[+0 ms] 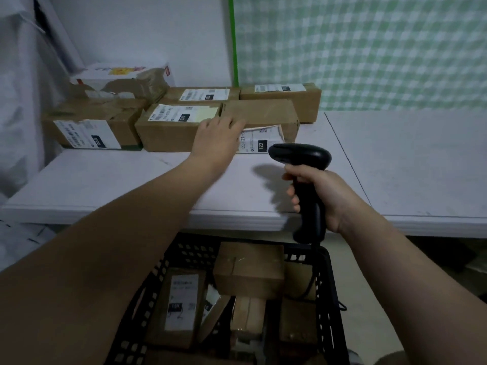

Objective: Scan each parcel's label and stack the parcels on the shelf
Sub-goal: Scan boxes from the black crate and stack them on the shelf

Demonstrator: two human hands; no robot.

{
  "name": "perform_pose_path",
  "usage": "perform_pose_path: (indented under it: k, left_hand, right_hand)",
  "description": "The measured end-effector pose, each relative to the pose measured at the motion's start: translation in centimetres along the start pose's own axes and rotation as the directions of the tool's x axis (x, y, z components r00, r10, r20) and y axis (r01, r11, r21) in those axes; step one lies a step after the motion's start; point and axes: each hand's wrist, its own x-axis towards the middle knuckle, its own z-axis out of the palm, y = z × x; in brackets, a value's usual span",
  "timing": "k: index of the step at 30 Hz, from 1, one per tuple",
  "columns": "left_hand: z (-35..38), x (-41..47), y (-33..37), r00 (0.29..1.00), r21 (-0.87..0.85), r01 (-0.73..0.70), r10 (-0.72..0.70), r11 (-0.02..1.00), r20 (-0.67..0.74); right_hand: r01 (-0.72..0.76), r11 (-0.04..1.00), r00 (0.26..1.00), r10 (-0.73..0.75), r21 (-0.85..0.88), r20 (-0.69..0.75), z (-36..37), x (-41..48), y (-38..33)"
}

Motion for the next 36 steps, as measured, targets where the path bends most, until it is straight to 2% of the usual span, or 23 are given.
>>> perform_pose_path:
  k: [5, 8, 11, 13, 15, 18, 20, 22, 25, 28, 31, 33, 34, 36]
  left_hand:
    - [-1.3, -10.6, 0.9, 0.999, -0.258, -0.017, 0.025, 0.966, 0.031]
    - [0.1, -18.9, 1.1, 0.995, -0.221, -0.013, 0.035, 0.975, 0.098]
    - [2.3, -25.5, 1.8, 0.989, -0.262, 0.054, -0.015, 0.963, 0.149]
    - [3.4, -28.6, 2.8, 0.965, -0.341, 0.162, -0.076, 0.926, 0.25]
    - [5.0, -30.4, 3.7, 0.902, -0.385, 0.311, -0.142, 0.869, 0.408]
    - [8.1, -30.4, 4.3, 0.762, -0.398, 0.528, -0.212, 0.75, 0.611]
    - [9.6, -28.9, 4.8, 0.674, -0.444, 0.703, -0.32, 0.556, 0.666]
    - [10.7, -26.8, 5.1, 0.582, -0.448, 0.806, -0.387, 0.386, 0.715]
    - [12.2, -24.1, 5.6, 0.479, -0.405, 0.876, -0.384, 0.261, 0.79]
    - [13.7, -22.6, 5.9, 0.457, -0.399, 0.889, -0.358, 0.226, 0.814]
    - [14.4, -23.0, 6.4, 0.441, -0.357, 0.893, -0.367, 0.275, 0.819]
    - [14.5, -24.2, 6.3, 0.455, -0.374, 0.886, -0.363, 0.275, 0.813]
    - [14.5, -24.8, 6.3, 0.454, -0.396, 0.89, -0.366, 0.225, 0.812]
    - [13.7, -26.1, 6.4, 0.447, -0.457, 0.887, -0.353, 0.06, 0.822]
  right_hand:
    - [0.012, 0.974, 0.996, 0.008, -0.227, 0.09, 0.2, -3.1, 2.6]
    - [-0.022, 0.935, 0.981, 0.088, -0.354, 0.171, 0.5, -5.6, 6.1]
    - [-0.098, 0.866, 0.973, 0.188, -0.491, 0.137, 0.5, -7.6, 10.6]
    - [-0.164, 0.823, 0.966, 0.245, -0.544, 0.079, 0.1, -8.1, 13.4]
    - [-0.232, 0.794, 0.959, 0.283, -0.561, 0.003, -0.6, -7.9, 15.3]
    - [-0.33, 0.787, 0.943, 0.303, -0.521, -0.14, -1.3, -6.7, 16.6]
    - [-0.355, 0.819, 0.935, 0.299, -0.452, -0.192, -1.5, -5.7, 16.8]
    - [-0.356, 0.833, 0.933, 0.286, -0.423, -0.221, -1.4, -4.7, 16.7]
    - [-0.363, 0.828, 0.928, 0.28, -0.427, -0.244, -1.1, -3.4, 16.4]
    - [-0.371, 0.835, 0.925, 0.29, -0.407, -0.247, -0.7, -2.5, 16.3]
    - [-0.338, 0.857, 0.936, 0.263, -0.388, -0.235, -0.8, -2.2, 16.6]
    - [-0.319, 0.879, 0.942, 0.256, -0.353, -0.215, -0.9, -2.0, 16.7]
    - [-0.319, 0.887, 0.942, 0.259, -0.333, -0.213, -0.9, -1.9, 16.8]
    - [-0.335, 0.897, 0.936, 0.284, -0.287, -0.206, -0.8, -1.9, 16.9]
